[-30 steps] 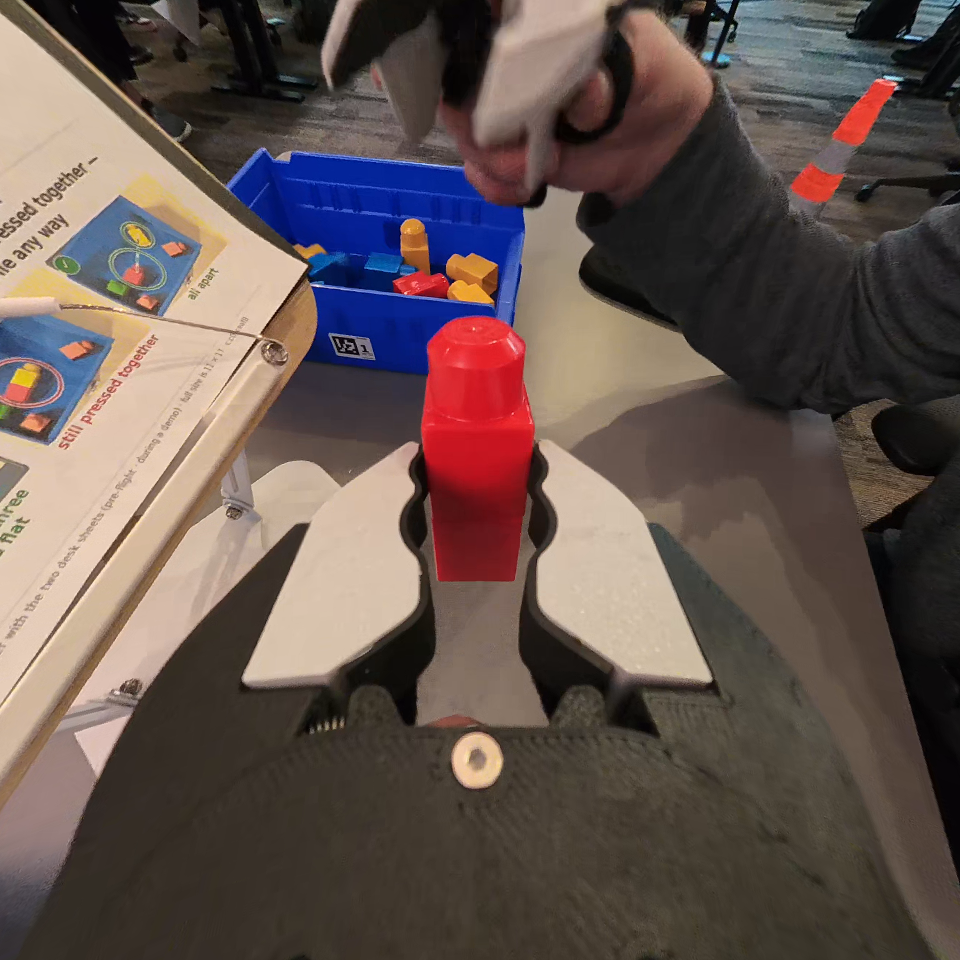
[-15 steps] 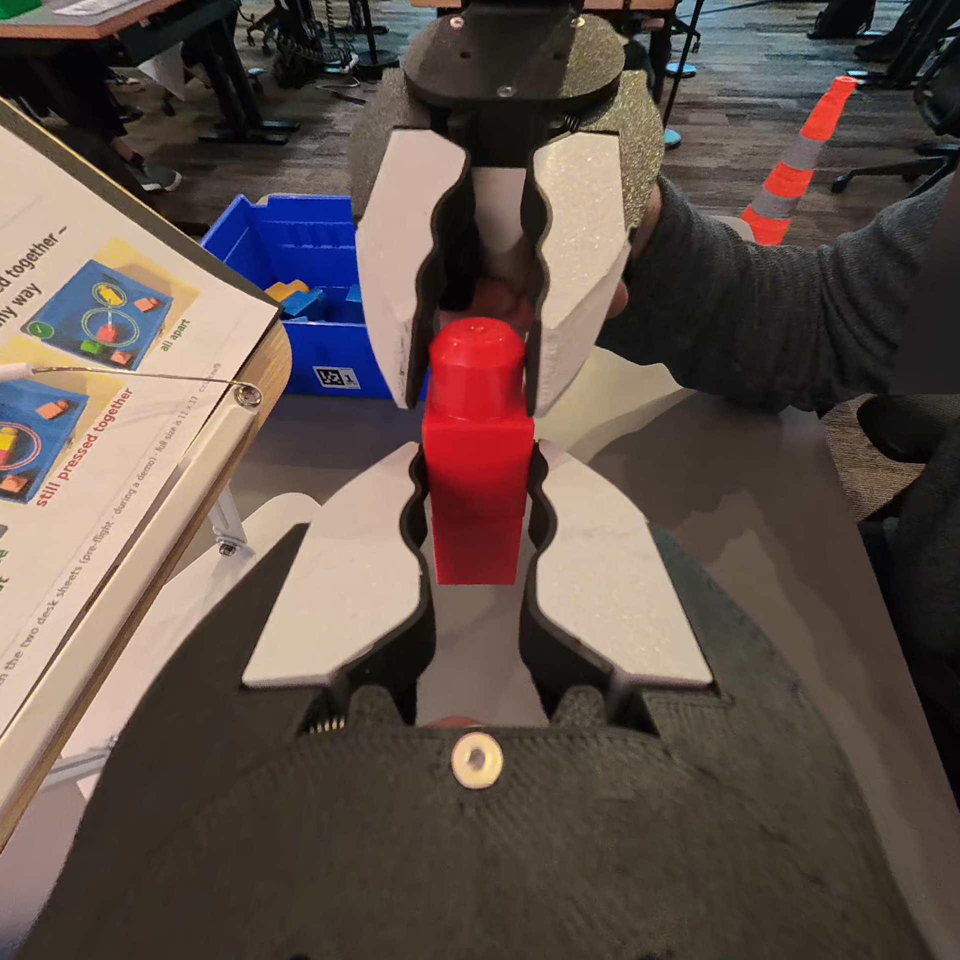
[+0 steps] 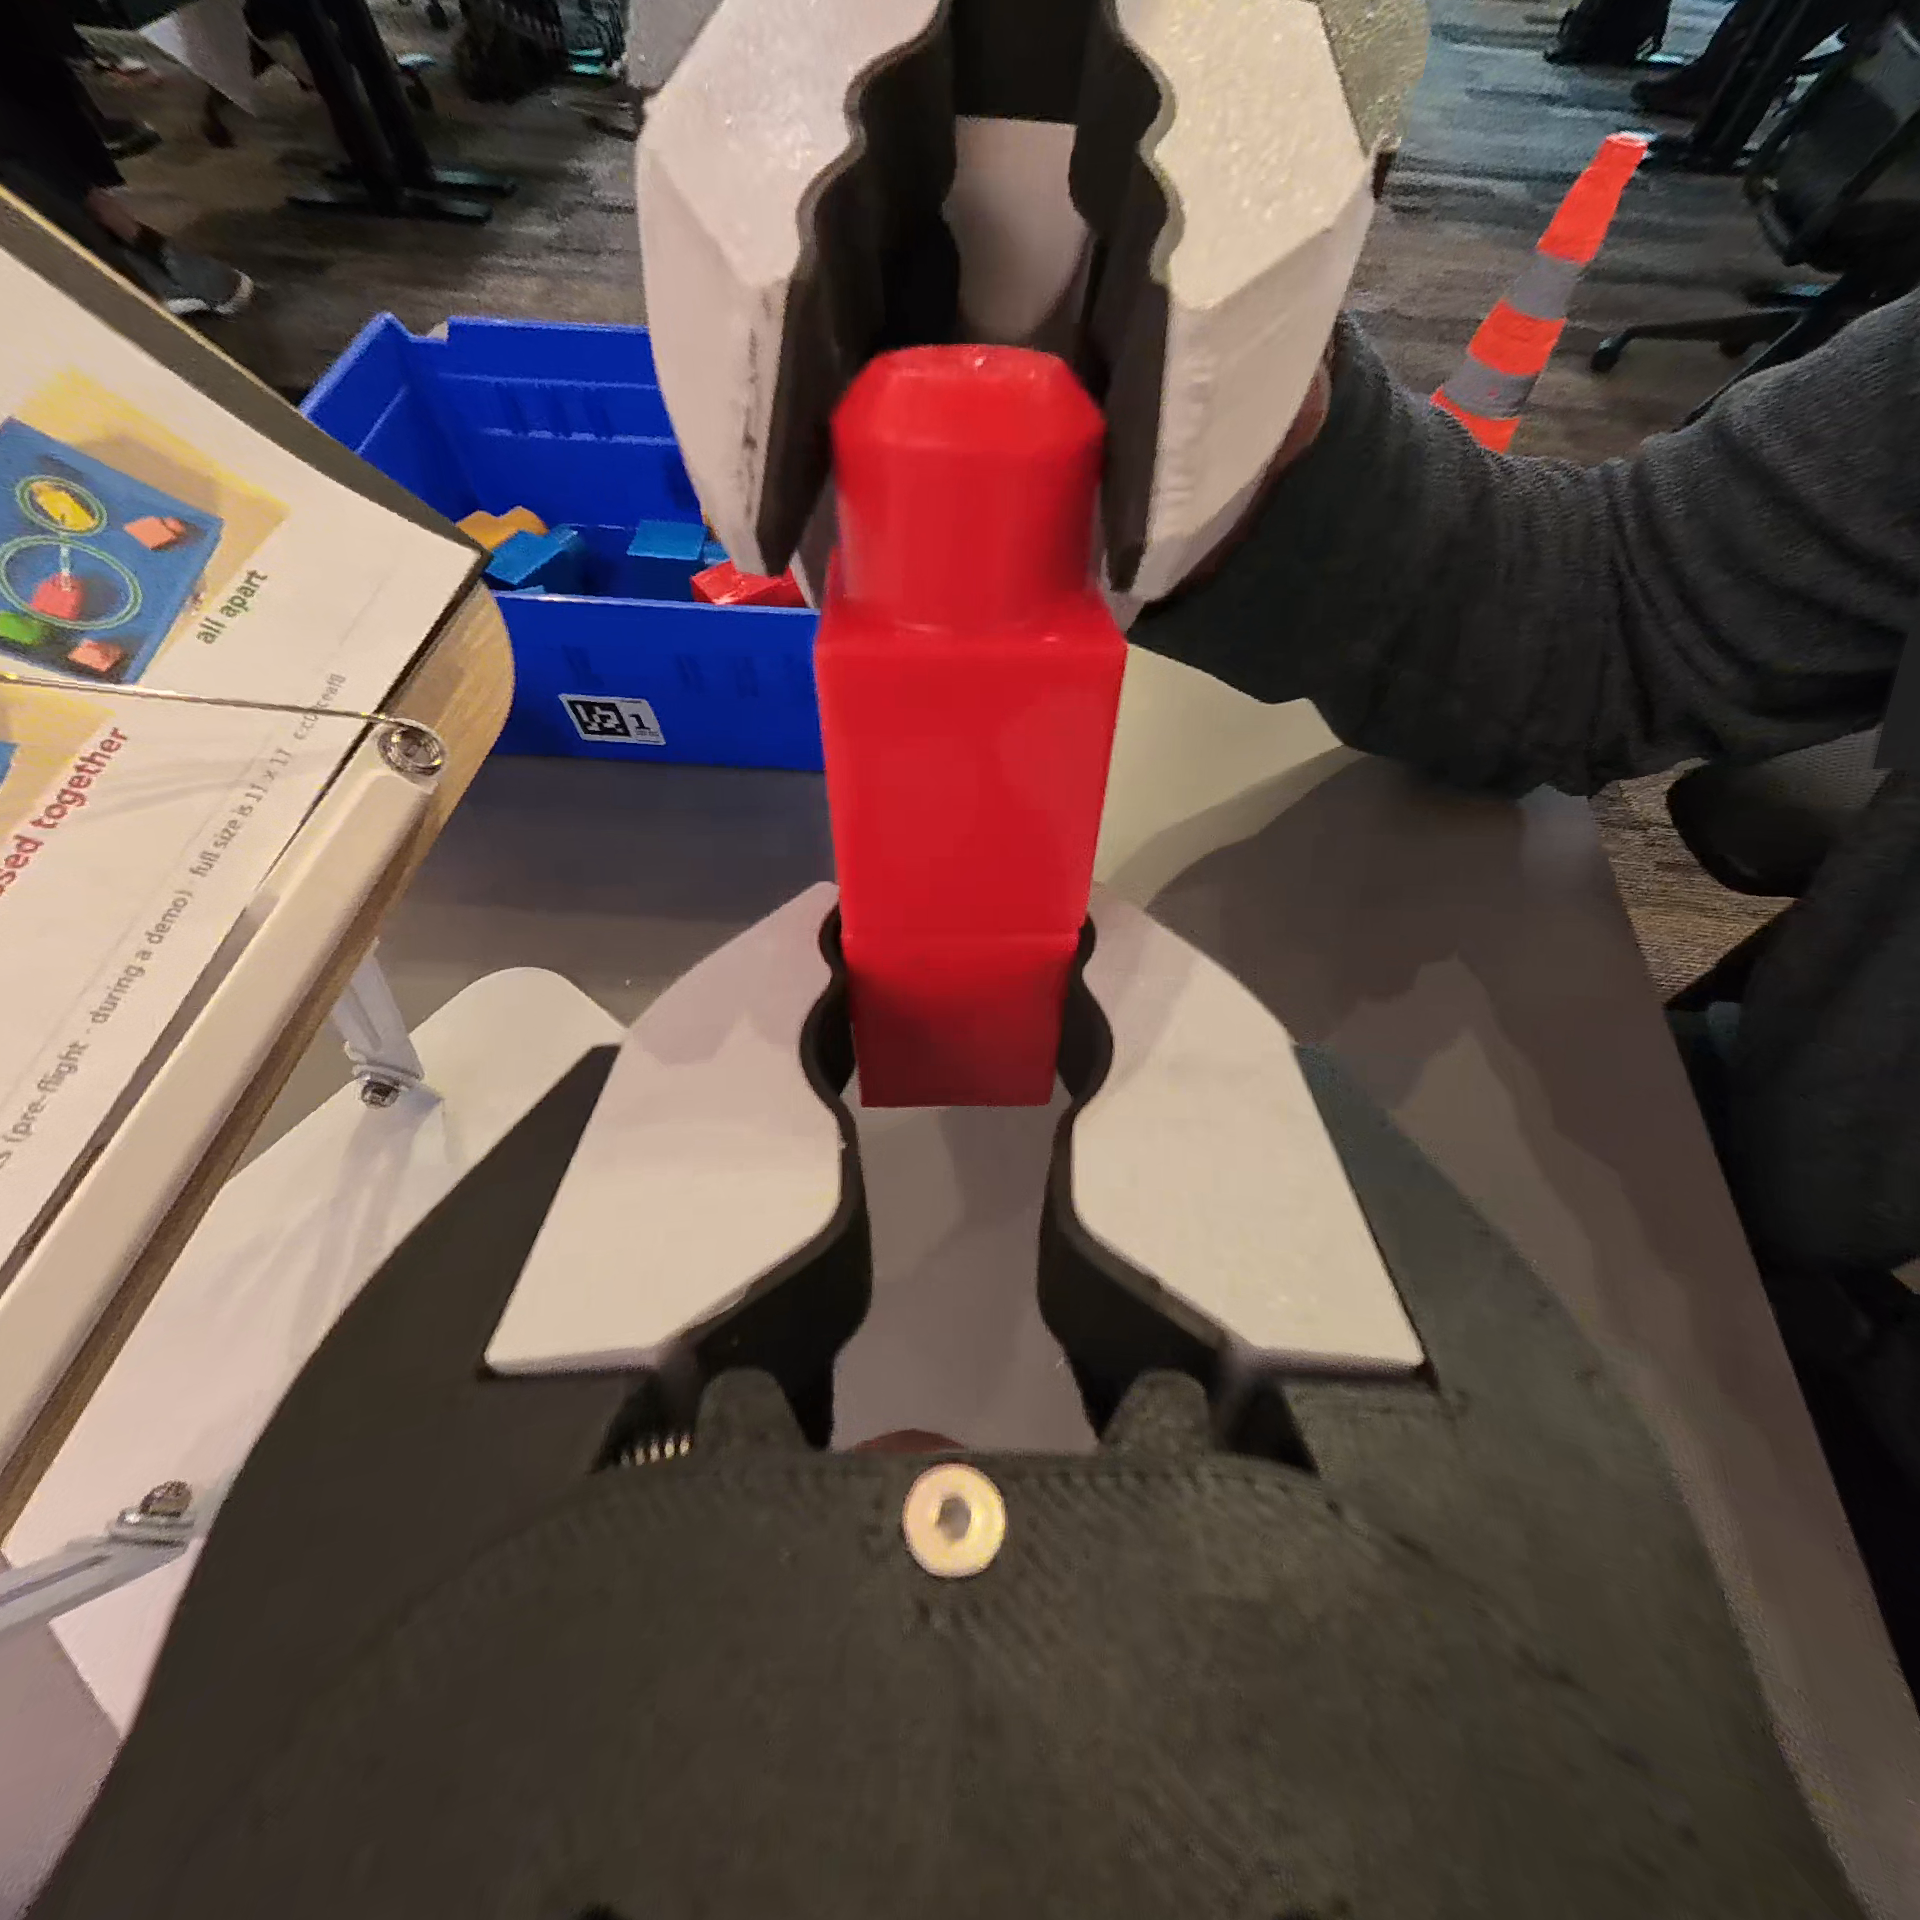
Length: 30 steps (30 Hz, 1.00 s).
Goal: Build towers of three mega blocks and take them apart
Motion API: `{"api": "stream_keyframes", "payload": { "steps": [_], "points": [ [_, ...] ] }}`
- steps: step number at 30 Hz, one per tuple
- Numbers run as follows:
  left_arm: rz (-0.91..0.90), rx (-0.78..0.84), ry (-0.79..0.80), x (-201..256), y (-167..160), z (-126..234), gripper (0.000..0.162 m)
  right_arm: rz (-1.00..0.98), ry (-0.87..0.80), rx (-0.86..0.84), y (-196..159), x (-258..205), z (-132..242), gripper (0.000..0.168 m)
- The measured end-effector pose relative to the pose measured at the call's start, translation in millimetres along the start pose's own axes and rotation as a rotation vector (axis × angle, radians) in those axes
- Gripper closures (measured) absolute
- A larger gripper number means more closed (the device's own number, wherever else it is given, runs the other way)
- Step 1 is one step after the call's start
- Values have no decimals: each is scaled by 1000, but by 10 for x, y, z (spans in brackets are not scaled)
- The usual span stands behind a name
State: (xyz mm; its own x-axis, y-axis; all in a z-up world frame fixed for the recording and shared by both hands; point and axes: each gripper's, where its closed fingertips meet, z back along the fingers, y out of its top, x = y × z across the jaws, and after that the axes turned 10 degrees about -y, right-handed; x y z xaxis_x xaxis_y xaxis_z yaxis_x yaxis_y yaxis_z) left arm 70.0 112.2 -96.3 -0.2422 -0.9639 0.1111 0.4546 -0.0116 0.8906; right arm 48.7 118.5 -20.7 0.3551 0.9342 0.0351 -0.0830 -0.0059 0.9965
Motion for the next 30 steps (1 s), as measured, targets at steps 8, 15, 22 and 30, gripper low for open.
{"api": "stream_keyframes", "payload": {
  "steps": [8,15,22,30],
  "points": [
    [-23,-67,29,2,-68,-9,127,80,7,-138,-213,-42,-44,133],
    [-29,-145,93,-48,-158,95,127,92,-54,2,95,-1,59,134],
    [-36,-149,139,-91,-134,207,127,59,-394,-19,189,777,868,134],
    [-39,-97,186,-118,-31,394,127,-181,-868,-416,-1025,1963,2056,121]
  ]
}}
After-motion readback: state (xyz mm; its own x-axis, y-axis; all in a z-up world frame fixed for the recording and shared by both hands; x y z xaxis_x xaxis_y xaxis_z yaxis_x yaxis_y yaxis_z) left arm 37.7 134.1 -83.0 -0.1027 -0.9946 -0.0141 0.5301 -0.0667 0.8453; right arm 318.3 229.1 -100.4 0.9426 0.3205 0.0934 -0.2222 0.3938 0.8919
